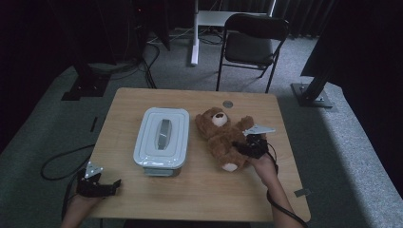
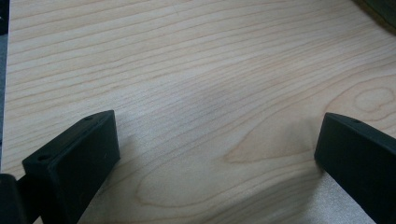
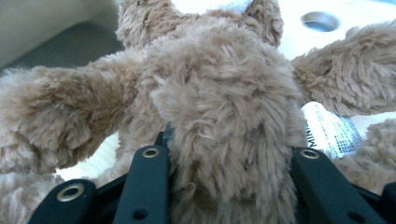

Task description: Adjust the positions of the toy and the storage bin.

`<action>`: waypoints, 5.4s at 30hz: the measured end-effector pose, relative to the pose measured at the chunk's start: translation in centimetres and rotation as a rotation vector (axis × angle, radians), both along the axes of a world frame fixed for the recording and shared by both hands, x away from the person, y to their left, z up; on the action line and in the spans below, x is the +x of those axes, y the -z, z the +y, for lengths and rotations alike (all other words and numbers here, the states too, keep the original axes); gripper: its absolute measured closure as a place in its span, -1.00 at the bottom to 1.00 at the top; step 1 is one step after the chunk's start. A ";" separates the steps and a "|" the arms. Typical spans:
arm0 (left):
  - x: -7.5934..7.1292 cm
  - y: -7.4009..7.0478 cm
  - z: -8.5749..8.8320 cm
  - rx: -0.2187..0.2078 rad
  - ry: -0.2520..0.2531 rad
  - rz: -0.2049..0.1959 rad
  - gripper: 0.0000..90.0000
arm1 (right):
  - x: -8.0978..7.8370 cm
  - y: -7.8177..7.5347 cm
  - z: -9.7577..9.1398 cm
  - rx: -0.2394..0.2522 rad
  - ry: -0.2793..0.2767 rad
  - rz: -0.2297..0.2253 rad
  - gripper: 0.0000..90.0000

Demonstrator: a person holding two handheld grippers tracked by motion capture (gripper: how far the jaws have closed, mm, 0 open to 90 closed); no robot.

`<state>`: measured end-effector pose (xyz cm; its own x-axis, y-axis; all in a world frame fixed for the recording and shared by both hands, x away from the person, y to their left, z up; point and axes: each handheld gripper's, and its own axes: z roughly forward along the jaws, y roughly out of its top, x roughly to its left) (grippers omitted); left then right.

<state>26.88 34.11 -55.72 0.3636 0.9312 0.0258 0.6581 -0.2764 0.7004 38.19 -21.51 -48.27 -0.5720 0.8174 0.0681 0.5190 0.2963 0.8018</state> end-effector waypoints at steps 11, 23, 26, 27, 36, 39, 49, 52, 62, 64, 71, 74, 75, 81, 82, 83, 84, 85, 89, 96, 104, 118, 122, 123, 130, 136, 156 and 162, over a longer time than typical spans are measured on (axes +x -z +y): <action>0.0 0.0 0.0 0.000 0.000 0.000 -0.99 | 1.2 -1.4 -2.3 0.022 0.173 -0.043 0.40; 0.0 0.0 0.0 0.000 0.000 0.000 -0.99 | 3.6 -2.4 -4.1 0.017 0.424 -0.080 0.40; 0.0 0.0 0.0 0.000 0.000 0.000 -0.99 | 4.4 -2.3 -4.5 0.008 0.495 -0.080 0.40; 0.0 0.0 0.0 0.000 0.000 0.000 -0.99 | 4.7 -2.2 -4.6 0.010 0.521 -0.079 0.40; 0.0 0.0 0.0 0.000 0.000 0.000 -0.99 | 7.4 -1.7 -5.7 0.028 0.653 -0.051 0.40; 0.0 0.0 0.0 0.000 0.000 0.000 -0.99 | 8.0 -1.3 -5.8 0.035 0.679 -0.040 0.38; 0.0 0.0 0.0 -0.001 0.009 0.000 -0.99 | 9.1 1.1 -6.0 0.036 0.686 0.027 -0.41; 0.0 0.0 -0.1 0.000 0.017 0.000 -0.99 | 9.1 0.6 -6.5 0.051 0.687 0.059 -0.57; 0.4 -0.1 -0.7 0.022 0.016 -0.012 -0.99 | 7.9 -0.5 -7.2 0.094 0.634 0.058 -0.71; 0.7 -0.2 -0.9 0.023 0.017 -0.006 -0.99 | 7.3 -1.1 -6.9 0.098 0.622 0.035 -0.71; 2.2 -0.4 -1.4 0.040 0.008 -0.012 -0.99 | 5.9 -3.0 -4.2 0.123 0.524 -0.019 -0.71; 2.9 -0.8 -1.6 0.039 0.004 -0.022 -0.99 | 5.6 -3.4 -2.3 0.137 0.461 -0.023 -0.71; 3.2 -0.9 -1.6 0.036 0.003 -0.022 -0.99 | 5.6 -3.5 -1.6 0.139 0.444 -0.028 -0.71; 4.9 -1.5 -2.1 0.030 -0.001 -0.037 -0.99 | 5.6 -3.7 1.9 0.176 0.346 -0.041 -0.74; 5.2 -1.6 -2.2 0.036 -0.001 -0.041 -0.99 | 5.6 -3.6 2.4 0.167 0.341 -0.040 -0.73; 5.5 -1.7 -2.3 0.040 0.001 -0.042 -0.99 | 5.7 -3.4 3.0 0.149 0.333 -0.040 -0.74; 5.8 -1.8 -2.4 0.036 0.001 -0.047 -0.99 | 5.9 -3.1 3.6 0.137 0.320 -0.034 -0.73; 6.1 -1.9 -2.5 0.035 0.002 -0.049 -0.99 | 6.0 -2.8 4.2 0.127 0.312 -0.022 -0.73; 7.4 -2.1 -2.9 0.034 0.005 -0.054 -0.99 | 6.6 -1.2 6.3 0.076 0.282 0.005 -0.73; 9.5 -2.3 -4.0 0.045 0.007 -0.068 -0.99 | 7.3 1.4 9.5 0.029 0.243 0.038 -0.73; 11.5 -2.7 -5.3 0.022 0.037 -0.075 -0.99 | 8.0 3.6 12.9 0.039 0.170 0.095 -0.73; 11.4 -3.1 -8.3 0.056 0.104 -0.080 -0.99 | 7.3 4.1 15.0 0.046 0.053 0.059 -0.73; 10.9 -3.2 -8.8 0.061 0.091 -0.079 -0.99 | 7.3 4.2 14.8 0.032 0.036 0.070 -0.71; 10.7 -3.2 -8.9 0.061 0.084 -0.080 -0.99 | 7.2 4.2 14.8 0.038 0.029 0.067 -0.71; 9.6 -3.2 -9.4 0.066 0.092 -0.075 -0.98 | 7.0 4.3 14.2 0.070 -0.036 0.081 -0.69; 8.4 -3.4 -10.2 0.074 0.098 -0.066 -0.98 | 6.3 4.4 13.8 0.068 -0.051 0.068 -0.68; 3.4 -3.0 -12.9 0.064 0.139 -0.073 -0.98 | 1.9 4.5 10.9 0.026 -0.117 0.025 -0.67; 2.5 -3.0 -13.9 0.080 0.156 -0.066 -0.98 | 0.5 4.6 9.8 0.032 -0.129 0.027 -0.68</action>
